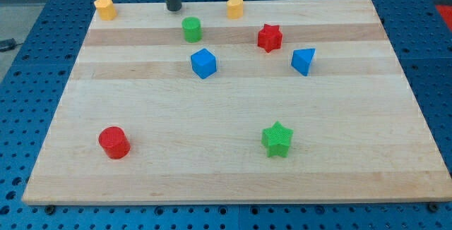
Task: Push the green star towards the top right side of the board
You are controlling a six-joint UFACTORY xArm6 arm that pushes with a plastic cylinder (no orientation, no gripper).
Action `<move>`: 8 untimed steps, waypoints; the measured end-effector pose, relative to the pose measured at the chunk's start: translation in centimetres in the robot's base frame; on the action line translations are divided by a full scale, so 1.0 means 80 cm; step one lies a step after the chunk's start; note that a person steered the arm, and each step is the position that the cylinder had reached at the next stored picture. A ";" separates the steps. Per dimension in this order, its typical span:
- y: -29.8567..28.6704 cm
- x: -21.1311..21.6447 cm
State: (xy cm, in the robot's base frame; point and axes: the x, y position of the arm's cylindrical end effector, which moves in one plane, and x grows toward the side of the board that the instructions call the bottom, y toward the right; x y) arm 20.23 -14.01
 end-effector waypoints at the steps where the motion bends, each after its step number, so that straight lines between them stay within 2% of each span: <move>1: -0.003 0.005; 2: -0.016 0.005; 3: -0.050 0.031; 4: -0.100 0.087; 5: -0.106 0.181; 6: -0.041 0.312; 7: 0.061 0.387; 8: 0.084 0.396</move>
State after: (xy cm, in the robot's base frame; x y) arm 51.90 -7.26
